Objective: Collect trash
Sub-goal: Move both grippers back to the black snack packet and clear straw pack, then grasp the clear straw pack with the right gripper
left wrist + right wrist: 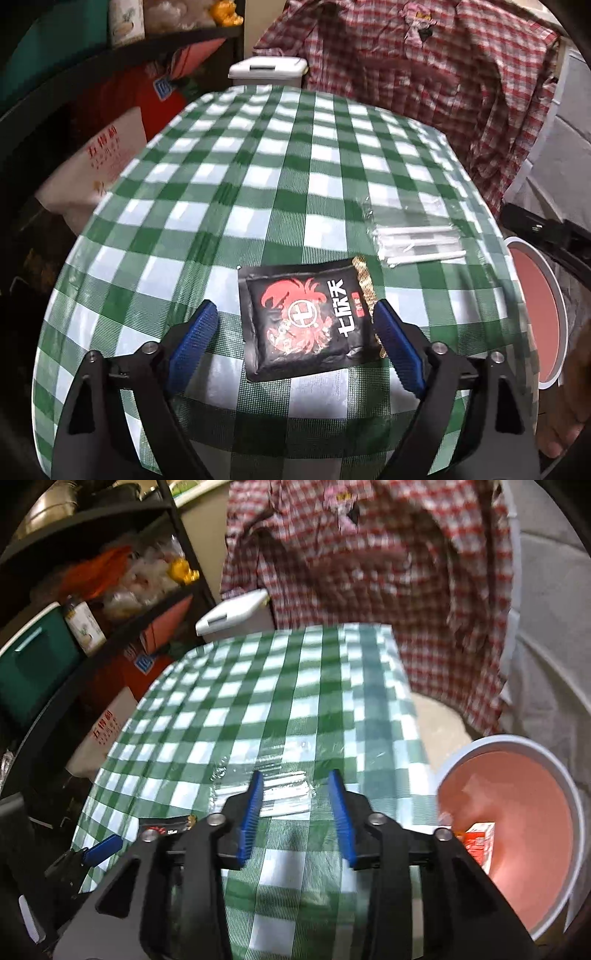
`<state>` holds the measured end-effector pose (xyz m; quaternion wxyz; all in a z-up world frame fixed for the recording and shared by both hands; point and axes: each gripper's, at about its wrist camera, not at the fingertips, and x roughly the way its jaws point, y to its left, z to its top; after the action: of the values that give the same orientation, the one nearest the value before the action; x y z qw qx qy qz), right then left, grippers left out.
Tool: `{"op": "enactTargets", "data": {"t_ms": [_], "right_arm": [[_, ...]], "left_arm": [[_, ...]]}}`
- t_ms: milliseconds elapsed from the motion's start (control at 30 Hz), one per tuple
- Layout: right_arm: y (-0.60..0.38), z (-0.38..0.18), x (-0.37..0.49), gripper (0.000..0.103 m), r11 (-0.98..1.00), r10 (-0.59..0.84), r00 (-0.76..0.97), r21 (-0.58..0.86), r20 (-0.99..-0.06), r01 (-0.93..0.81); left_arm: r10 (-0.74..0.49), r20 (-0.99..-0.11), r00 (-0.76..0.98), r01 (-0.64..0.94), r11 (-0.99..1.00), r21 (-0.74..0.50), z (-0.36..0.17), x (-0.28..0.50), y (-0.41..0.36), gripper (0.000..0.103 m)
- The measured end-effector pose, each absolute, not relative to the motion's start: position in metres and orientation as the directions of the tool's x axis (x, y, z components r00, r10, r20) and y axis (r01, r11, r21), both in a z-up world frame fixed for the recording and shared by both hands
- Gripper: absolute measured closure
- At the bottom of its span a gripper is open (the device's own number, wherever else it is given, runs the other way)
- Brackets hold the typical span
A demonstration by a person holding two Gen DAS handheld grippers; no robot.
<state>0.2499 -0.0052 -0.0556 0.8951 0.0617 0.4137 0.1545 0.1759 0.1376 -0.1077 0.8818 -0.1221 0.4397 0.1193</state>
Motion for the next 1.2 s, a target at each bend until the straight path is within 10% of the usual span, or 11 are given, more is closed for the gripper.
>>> {"op": "enactTargets", "data": {"t_ms": [633, 967, 1100, 1200], "right_arm": [[0.040, -0.100, 0.281, 0.051, 0.952, 0.235, 0.555, 0.073, -0.797, -0.299], [0.034, -0.094, 0.276, 0.100, 0.953, 0.207, 0.580, 0.029, -0.788, -0.300], [0.028, -0.088, 0.270, 0.101, 0.957, 0.204, 0.599, 0.029, -0.774, -0.289], [0.021, -0.079, 0.264, 0.102, 0.960, 0.206, 0.620, 0.034, -0.757, -0.277]], "left_arm": [[0.093, -0.814, 0.574, -0.257, 0.964, -0.071, -0.116, 0.183, 0.132, 0.028], [0.070, -0.806, 0.588, -0.254, 0.962, -0.102, -0.111, 0.187, 0.141, 0.074], [0.080, -0.802, 0.592, -0.262, 0.960, -0.097, -0.108, 0.187, 0.143, 0.103], [0.069, -0.795, 0.602, -0.257, 0.960, -0.112, -0.104, 0.187, 0.145, 0.103]]}}
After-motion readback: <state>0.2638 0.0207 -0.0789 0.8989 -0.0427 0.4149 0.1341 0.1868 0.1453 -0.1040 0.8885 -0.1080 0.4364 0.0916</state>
